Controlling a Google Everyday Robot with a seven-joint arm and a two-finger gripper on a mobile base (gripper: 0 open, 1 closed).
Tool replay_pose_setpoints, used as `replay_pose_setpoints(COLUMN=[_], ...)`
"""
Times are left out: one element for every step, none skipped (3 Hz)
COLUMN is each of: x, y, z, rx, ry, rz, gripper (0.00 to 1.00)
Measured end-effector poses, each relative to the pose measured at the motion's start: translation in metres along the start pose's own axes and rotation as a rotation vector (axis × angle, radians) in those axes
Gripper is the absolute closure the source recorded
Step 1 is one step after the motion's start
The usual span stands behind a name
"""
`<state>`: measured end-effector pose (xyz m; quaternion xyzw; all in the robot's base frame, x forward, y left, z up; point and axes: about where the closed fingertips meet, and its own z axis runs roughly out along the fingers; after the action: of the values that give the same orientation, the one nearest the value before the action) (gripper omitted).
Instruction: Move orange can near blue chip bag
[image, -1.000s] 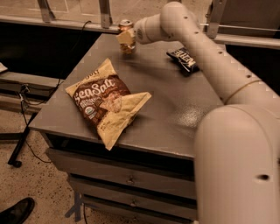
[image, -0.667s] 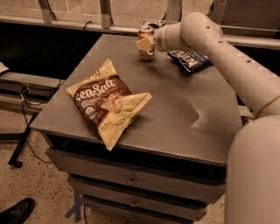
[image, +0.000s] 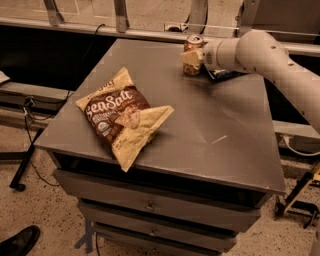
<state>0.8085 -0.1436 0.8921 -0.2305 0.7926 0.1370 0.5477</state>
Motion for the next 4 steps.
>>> replay_pose_setpoints(x=[-0.001, -0.009, -0.007, 0.002], y=[-0.013, -0.02, -0.018, -0.009], z=[-0.008, -0.008, -0.003, 0.007], rx=[0.008, -0.017, -0.041, -0.071], ry=[-0.002, 0.01, 0.025, 0.04], rz=[-0.013, -0.033, -0.029, -0.01], gripper=[0.87, 0.56, 0.33, 0.1])
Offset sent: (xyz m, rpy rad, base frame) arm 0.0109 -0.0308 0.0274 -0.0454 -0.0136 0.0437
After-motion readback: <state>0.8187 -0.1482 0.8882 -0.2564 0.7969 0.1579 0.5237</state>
